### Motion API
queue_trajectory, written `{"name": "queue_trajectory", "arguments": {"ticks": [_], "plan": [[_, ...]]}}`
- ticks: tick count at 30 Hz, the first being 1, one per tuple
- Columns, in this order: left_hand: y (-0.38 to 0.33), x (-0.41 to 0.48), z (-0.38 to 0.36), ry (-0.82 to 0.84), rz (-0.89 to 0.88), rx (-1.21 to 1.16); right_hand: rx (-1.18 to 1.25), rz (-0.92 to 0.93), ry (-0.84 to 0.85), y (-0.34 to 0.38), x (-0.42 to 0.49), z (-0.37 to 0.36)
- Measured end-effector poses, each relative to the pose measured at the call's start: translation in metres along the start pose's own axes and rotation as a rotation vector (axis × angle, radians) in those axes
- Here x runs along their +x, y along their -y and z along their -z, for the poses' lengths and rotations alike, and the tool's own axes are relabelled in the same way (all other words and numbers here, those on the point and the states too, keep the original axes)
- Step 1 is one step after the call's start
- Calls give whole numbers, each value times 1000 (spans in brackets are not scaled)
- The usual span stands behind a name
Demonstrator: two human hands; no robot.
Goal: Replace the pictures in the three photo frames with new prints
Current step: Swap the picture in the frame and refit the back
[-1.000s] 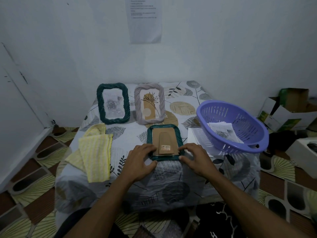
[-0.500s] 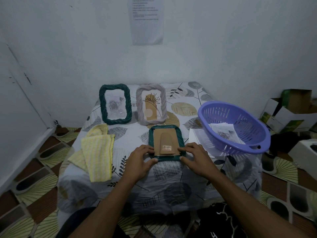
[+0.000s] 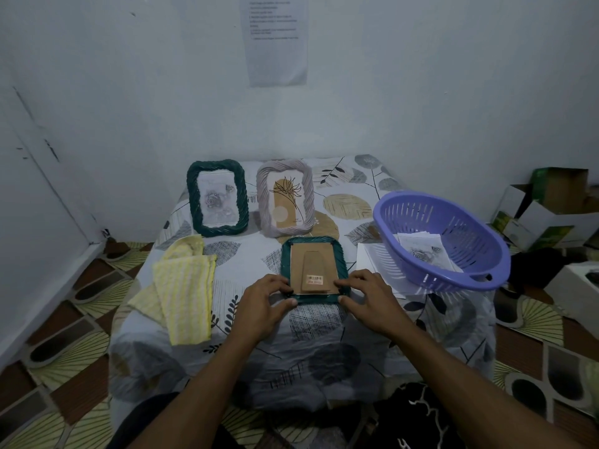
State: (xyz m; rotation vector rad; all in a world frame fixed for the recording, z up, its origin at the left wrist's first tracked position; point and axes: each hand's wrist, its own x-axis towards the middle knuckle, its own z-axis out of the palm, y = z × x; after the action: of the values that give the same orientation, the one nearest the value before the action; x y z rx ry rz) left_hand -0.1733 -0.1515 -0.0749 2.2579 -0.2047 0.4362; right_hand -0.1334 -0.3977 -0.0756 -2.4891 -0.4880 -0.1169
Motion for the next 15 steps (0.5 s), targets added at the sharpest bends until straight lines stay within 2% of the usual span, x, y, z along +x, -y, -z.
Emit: {"name": "queue_trajectory", "arguments": {"ticks": [8, 15], "plan": [[2, 1, -1, 5, -8, 10, 101, 31, -63, 2, -4, 6], [3, 2, 0, 29, -2, 18, 82, 6, -21, 7, -2, 12]]}}
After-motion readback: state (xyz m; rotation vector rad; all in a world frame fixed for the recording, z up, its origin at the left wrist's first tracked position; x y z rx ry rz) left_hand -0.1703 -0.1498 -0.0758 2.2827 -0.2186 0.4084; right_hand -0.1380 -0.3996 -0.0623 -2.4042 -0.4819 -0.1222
